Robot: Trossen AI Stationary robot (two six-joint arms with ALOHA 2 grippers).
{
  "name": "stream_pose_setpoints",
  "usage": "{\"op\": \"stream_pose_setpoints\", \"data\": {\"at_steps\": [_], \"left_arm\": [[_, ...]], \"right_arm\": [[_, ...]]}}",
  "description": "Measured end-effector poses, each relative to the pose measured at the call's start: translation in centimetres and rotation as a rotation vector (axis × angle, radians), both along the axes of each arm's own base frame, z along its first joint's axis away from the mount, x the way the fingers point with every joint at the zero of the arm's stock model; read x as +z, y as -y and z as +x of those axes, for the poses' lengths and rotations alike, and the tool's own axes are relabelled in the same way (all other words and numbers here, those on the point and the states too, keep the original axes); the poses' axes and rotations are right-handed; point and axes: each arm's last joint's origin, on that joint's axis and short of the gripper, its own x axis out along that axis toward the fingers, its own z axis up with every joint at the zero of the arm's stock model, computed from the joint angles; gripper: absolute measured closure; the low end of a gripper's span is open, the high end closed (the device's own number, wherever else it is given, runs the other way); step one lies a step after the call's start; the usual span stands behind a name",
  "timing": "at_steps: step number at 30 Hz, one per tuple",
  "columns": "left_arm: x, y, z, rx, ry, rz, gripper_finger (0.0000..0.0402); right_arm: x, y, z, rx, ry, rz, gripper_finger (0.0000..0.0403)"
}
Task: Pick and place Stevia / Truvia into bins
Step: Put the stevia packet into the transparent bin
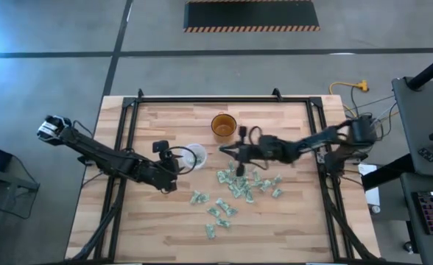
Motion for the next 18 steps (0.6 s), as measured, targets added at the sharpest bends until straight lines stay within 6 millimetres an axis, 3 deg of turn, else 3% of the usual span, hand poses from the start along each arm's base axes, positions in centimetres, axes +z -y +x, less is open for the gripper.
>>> {"op": "stream_pose_setpoints", "data": {"at_steps": [6,18], "left_arm": [[0.0,0.5,-0.4,-0.021,-0.006,-0.029,0.0224],[-0.1,1.0,-0.8,-0.007,-0.005,-0.090,0.0224]], "right_arm": [[-0.8,1.7,4.3,0.022,-0.006,0.020,0.0394],[-1.6,2.8,9.2,0.165,-0.160,0.125,0.0394]]}}
